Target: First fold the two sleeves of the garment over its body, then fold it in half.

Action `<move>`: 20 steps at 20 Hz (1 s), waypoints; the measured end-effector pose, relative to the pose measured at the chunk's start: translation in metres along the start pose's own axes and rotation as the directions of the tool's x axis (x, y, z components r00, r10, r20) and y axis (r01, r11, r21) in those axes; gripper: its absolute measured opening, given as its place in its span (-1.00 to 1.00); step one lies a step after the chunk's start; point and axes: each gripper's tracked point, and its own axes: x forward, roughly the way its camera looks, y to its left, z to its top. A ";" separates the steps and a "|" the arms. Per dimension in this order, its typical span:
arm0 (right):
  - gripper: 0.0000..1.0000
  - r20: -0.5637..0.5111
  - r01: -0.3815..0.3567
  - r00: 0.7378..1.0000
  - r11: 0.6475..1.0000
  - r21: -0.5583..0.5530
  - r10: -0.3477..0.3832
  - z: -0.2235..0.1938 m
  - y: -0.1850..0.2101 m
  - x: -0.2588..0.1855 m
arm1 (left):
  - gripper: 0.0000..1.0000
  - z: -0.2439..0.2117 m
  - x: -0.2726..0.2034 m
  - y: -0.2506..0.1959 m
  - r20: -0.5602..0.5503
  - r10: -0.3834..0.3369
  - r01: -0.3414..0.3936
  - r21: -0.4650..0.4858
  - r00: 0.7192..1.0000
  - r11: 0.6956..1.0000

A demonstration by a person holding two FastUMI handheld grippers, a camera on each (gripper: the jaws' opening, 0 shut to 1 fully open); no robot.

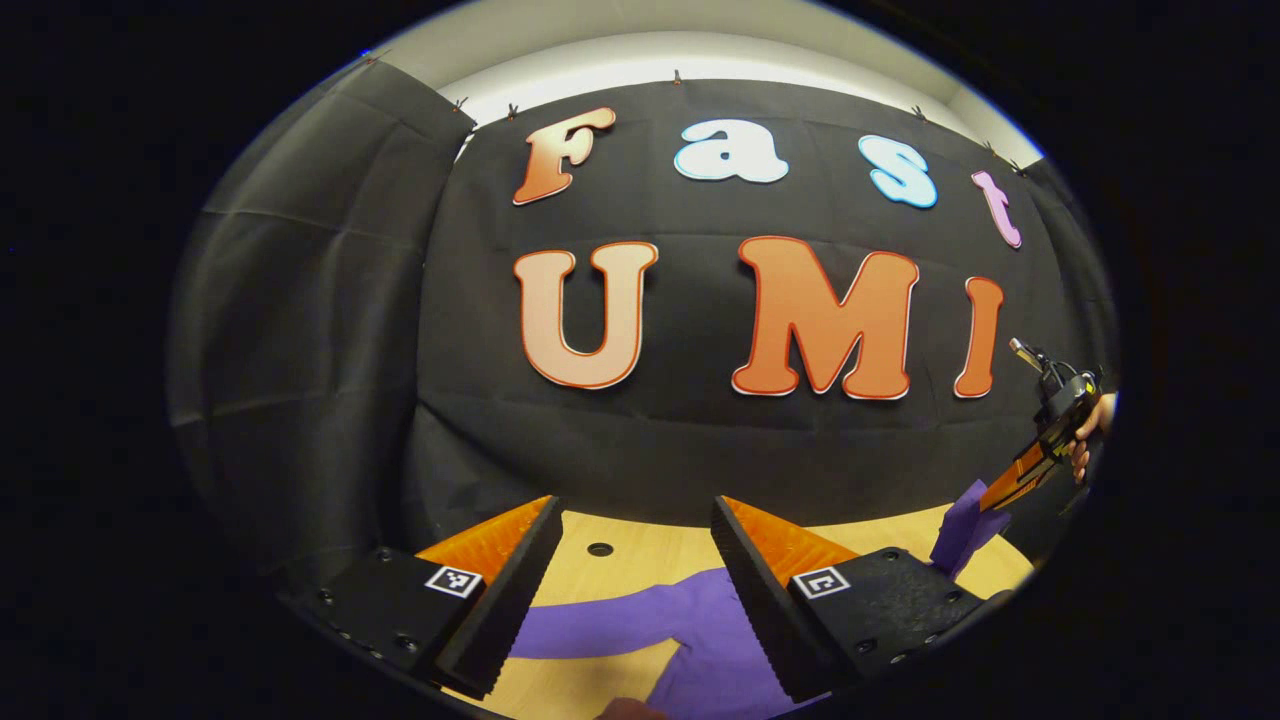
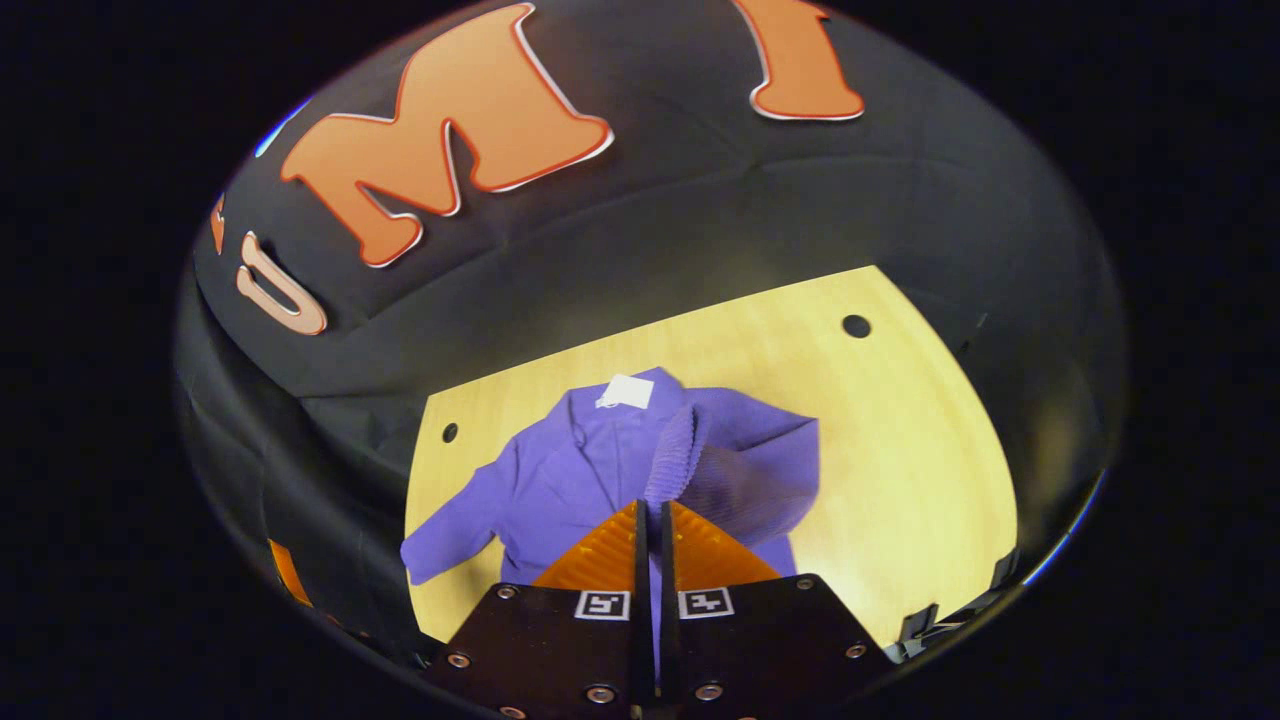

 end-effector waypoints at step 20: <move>-0.65 0.052 -0.271 0.961 0.963 0.002 0.270 -0.031 0.133 0.095 | 0.94 -0.045 0.007 0.043 -0.117 0.086 -0.077 0.081 0.989 0.994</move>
